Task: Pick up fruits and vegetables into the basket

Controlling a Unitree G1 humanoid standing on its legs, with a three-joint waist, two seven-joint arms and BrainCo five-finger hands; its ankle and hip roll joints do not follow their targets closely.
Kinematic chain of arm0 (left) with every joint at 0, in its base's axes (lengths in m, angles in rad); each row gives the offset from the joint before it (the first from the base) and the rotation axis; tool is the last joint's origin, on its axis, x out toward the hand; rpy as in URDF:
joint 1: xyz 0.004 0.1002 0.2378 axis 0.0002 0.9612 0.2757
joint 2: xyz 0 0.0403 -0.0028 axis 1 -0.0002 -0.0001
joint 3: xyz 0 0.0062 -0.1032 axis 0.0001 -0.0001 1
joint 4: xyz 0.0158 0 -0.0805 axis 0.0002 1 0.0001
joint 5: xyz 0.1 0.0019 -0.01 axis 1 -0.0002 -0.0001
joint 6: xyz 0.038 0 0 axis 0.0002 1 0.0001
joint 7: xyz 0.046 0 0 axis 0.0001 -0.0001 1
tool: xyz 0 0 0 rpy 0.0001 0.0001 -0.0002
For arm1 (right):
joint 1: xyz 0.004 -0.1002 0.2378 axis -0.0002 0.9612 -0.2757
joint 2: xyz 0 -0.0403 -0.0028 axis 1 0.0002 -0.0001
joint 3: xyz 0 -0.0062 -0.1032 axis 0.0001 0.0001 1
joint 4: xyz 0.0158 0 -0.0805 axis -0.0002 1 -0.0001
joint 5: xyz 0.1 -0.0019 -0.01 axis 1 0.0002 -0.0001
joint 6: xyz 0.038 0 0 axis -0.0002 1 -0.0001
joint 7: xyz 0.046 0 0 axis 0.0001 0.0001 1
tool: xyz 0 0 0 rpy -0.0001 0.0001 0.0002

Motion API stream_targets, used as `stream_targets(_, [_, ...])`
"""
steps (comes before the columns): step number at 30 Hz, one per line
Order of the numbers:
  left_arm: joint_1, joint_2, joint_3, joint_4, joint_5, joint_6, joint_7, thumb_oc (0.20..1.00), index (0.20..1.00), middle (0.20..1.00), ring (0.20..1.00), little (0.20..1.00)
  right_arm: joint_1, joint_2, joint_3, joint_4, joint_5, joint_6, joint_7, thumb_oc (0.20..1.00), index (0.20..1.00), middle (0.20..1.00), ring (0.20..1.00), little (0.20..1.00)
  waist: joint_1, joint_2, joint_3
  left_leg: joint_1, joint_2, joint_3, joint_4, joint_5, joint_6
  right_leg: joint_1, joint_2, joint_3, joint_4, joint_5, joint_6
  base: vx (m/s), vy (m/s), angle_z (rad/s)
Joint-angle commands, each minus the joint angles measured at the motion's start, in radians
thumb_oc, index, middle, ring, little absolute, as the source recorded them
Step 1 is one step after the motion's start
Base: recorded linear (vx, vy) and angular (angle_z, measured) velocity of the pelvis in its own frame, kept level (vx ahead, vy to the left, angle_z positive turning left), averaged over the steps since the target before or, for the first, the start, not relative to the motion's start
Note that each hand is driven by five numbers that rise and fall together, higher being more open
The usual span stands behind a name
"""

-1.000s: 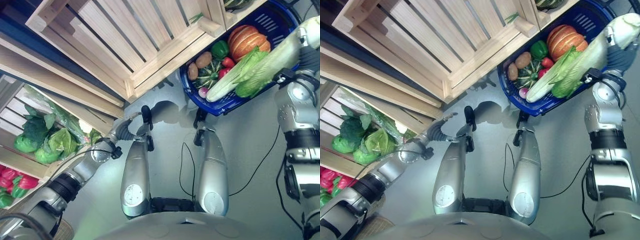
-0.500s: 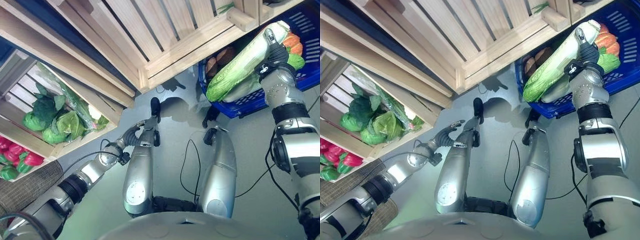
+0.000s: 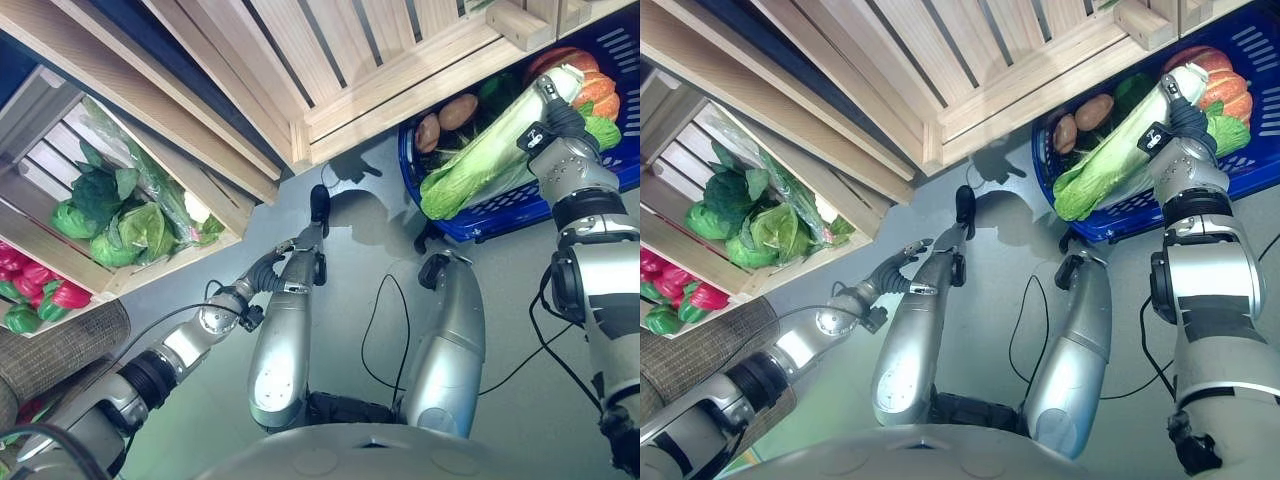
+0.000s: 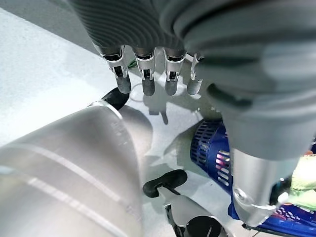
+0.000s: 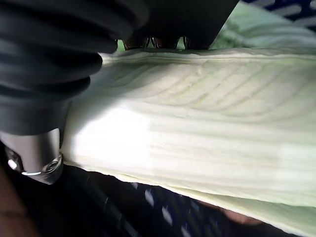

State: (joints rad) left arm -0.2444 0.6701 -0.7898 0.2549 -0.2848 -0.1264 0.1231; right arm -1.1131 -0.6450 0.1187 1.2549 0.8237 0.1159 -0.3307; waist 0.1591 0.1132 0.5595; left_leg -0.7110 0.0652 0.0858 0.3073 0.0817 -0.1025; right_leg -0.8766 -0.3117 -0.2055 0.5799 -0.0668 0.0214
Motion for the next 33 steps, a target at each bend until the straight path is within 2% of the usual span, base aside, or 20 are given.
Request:
stream_targets(1, [0.082,-0.076,-0.047,-0.092,-0.006,0.008,0.017,1.000,1.000,1.000,1.000,1.000,0.045,-0.072,-0.008,0.024,0.073,0.005,-0.074,0.200,0.200,0.200,0.200,0.200,-0.007,0.176,-0.039,-0.064,-0.018,0.011,0.092,-0.091,0.055,0.015,0.045,-0.010,0.060,-0.074,0.035,-0.04,0.004,0.01])
stream_targets(2, [0.081,-0.076,-0.049,-0.097,-0.004,0.013,0.022,1.000,1.000,1.000,1.000,1.000,0.051,-0.071,-0.018,0.029,0.086,0.006,-0.085,0.200,0.200,0.200,0.200,0.200,-0.007,0.175,-0.039,-0.064,-0.019,0.010,0.092,-0.091,0.056,0.015,0.045,-0.009,0.059,-0.073,0.035,0.00,0.000,0.00])
stream_targets(3, [0.080,-0.077,-0.050,-0.101,-0.004,0.017,0.025,1.000,1.000,1.000,1.000,1.000,0.057,-0.070,-0.027,0.037,0.095,0.006,-0.093,0.385,0.385,0.385,0.385,0.385,-0.007,0.176,-0.039,-0.063,-0.021,0.009,0.092,-0.091,0.057,0.016,0.046,-0.008,0.057,-0.071,0.036,0.00,0.000,0.00])
stream_targets(4, [0.080,-0.077,-0.051,-0.103,-0.004,0.019,0.028,1.000,1.000,1.000,1.000,1.000,0.060,-0.069,-0.034,0.045,0.103,0.001,-0.100,1.000,1.000,1.000,1.000,1.000,-0.007,0.175,-0.039,-0.062,-0.022,0.007,0.091,-0.091,0.057,0.018,0.047,-0.007,0.054,-0.069,0.037,0.00,0.000,0.00])
stream_targets(6, [0.078,-0.074,-0.048,-0.118,-0.006,0.033,0.030,1.000,1.000,1.000,1.000,1.000,0.067,-0.072,-0.043,0.050,0.104,-0.021,-0.108,1.000,1.000,1.000,1.000,1.000,-0.006,0.174,-0.039,-0.057,-0.024,0.005,0.089,-0.090,0.058,0.028,0.048,-0.007,0.047,-0.065,0.038,-0.05,0.003,0.00])
stream_targets(7, [0.075,-0.071,-0.042,-0.123,-0.007,0.034,0.030,1.000,1.000,1.000,1.000,1.000,0.064,-0.073,-0.048,0.046,0.099,-0.027,-0.109,1.000,1.000,1.000,1.000,1.000,-0.005,0.175,-0.039,-0.075,-0.021,0.011,0.082,-0.066,0.065,0.013,0.047,-0.023,0.036,-0.039,0.028,-0.03,0.004,0.00])
stream_targets(8, [0.080,-0.070,-0.044,-0.124,-0.009,0.035,0.031,1.000,1.000,1.000,1.000,1.000,0.070,-0.073,-0.049,0.048,0.099,-0.035,-0.107,1.000,1.000,1.000,1.000,1.000,-0.007,0.173,-0.039,-0.057,-0.023,0.003,0.086,-0.086,0.059,0.030,0.050,-0.009,0.042,-0.057,0.038,-0.09,0.014,0.00])
stream_targets(9, [0.079,-0.068,-0.036,-0.126,-0.010,0.036,0.029,1.000,1.000,1.000,1.000,1.000,0.073,-0.070,-0.053,0.047,0.097,-0.055,-0.108,1.000,1.000,1.000,1.000,1.000,-0.006,0.170,-0.039,-0.066,-0.021,0.011,0.078,-0.066,0.065,0.023,0.050,-0.024,0.031,-0.035,0.029,0.03,0.002,0.01])
stream_targets(10, [0.086,-0.068,-0.032,-0.127,-0.011,0.038,0.027,1.000,1.000,1.000,1.000,1.000,0.084,-0.068,-0.053,0.046,0.097,-0.073,-0.112,1.000,1.000,1.000,1.000,1.000,-0.008,0.166,-0.039,-0.043,-0.024,0.002,0.079,-0.084,0.059,0.046,0.054,-0.010,0.030,-0.051,0.040,0.00,0.000,0.00])
stream_targets(12, [0.091,-0.063,-0.020,-0.132,-0.023,0.047,0.022,1.000,1.000,1.000,1.000,1.000,0.098,-0.067,-0.062,0.038,0.071,-0.114,-0.114,1.000,1.000,1.000,1.000,1.000,-0.011,0.158,-0.039,-0.024,-0.025,0.003,0.067,-0.083,0.057,0.070,0.056,-0.016,0.012,-0.044,0.043,0.00,0.007,0.05])
stream_targets(13, [0.094,-0.062,-0.016,-0.131,-0.030,0.049,0.020,1.000,1.000,1.000,1.000,1.000,0.104,-0.065,-0.065,0.035,0.057,-0.137,-0.118,1.000,1.000,1.000,1.000,1.000,-0.012,0.156,-0.039,-0.017,-0.025,0.003,0.062,-0.082,0.057,0.080,0.058,-0.018,0.005,-0.041,0.045,-0.10,0.030,0.04])
stream_targets(14, [0.096,-0.061,-0.006,-0.130,-0.023,0.060,0.027,1.000,1.000,1.000,1.000,1.000,0.109,-0.063,-0.069,0.026,0.045,-0.170,-0.126,1.000,1.000,1.000,1.000,1.000,-0.012,0.152,-0.039,-0.023,-0.022,0.012,0.048,-0.057,0.062,0.080,0.058,-0.034,-0.016,-0.014,0.036,-0.10,0.038,0.03])
stream_targets(20, [0.141,-0.058,0.046,-0.089,-0.080,0.053,-0.001,1.000,1.000,1.000,1.000,1.000,0.191,-0.038,-0.084,-0.089,-0.030,-0.335,-0.117,1.000,1.000,1.000,1.000,1.000,-0.033,0.119,-0.039,0.080,-0.019,0.017,-0.002,-0.053,0.055,0.187,0.076,-0.043,-0.089,0.006,0.045,-0.03,0.055,-0.04])
stream_targets(22, [0.172,-0.056,0.082,-0.071,-0.080,0.040,-0.028,1.000,1.000,1.000,1.000,1.000,0.273,-0.014,-0.091,-0.201,-0.070,-0.406,-0.115,1.000,1.000,1.000,1.000,1.000,-0.052,0.096,-0.039,0.138,-0.013,0.022,-0.017,-0.055,0.050,0.246,0.083,-0.042,-0.117,0.013,0.051,-0.01,0.099,-0.03])
stream_targets(25, [0.214,-0.058,0.139,-0.058,-0.091,0.032,-0.055,1.000,1.000,1.000,1.000,1.000,0.404,0.014,-0.083,-0.396,-0.145,-0.467,-0.138,1.000,1.000,1.000,1.000,1.000,-0.078,0.063,-0.039,0.210,-0.004,0.029,-0.040,-0.056,0.048,0.320,0.089,-0.037,-0.153,0.020,0.057,0.01,0.090,-0.06])
stream_targets(27, [0.252,-0.067,0.192,-0.021,-0.069,0.016,-0.076,1.000,1.000,1.000,1.000,1.000,0.557,0.043,-0.081,-0.581,-0.259,-0.521,-0.150,1.000,1.000,1.000,1.000,1.000,-0.108,0.024,-0.039,0.290,0.008,0.038,-0.063,-0.059,0.043,0.406,0.095,-0.030,-0.198,0.033,0.065,0.04,0.091,-0.07])
stream_targets(31, [0.306,-0.088,0.267,0.027,-0.046,-0.001,-0.096,1.000,1.000,1.000,1.000,1.000,0.745,0.089,-0.068,-0.807,-0.403,-0.555,-0.162,1.000,1.000,1.000,1.000,1.000,-0.146,-0.029,-0.046,0.407,0.025,0.047,-0.102,-0.060,0.036,0.538,0.107,-0.016,-0.286,0.059,0.079,0.04,0.062,-0.05])
stream_targets(33, [0.340,-0.105,0.302,0.067,-0.022,-0.007,-0.110,1.000,1.000,1.000,1.000,1.000,0.843,0.116,-0.071,-0.878,-0.433,-0.582,-0.122,1.000,1.000,1.000,1.000,1.000,-0.157,-0.055,-0.090,0.458,0.036,0.051,-0.135,-0.056,0.030,0.601,0.115,-0.016,-0.337,0.068,0.085,0.11,0.027,-0.09])
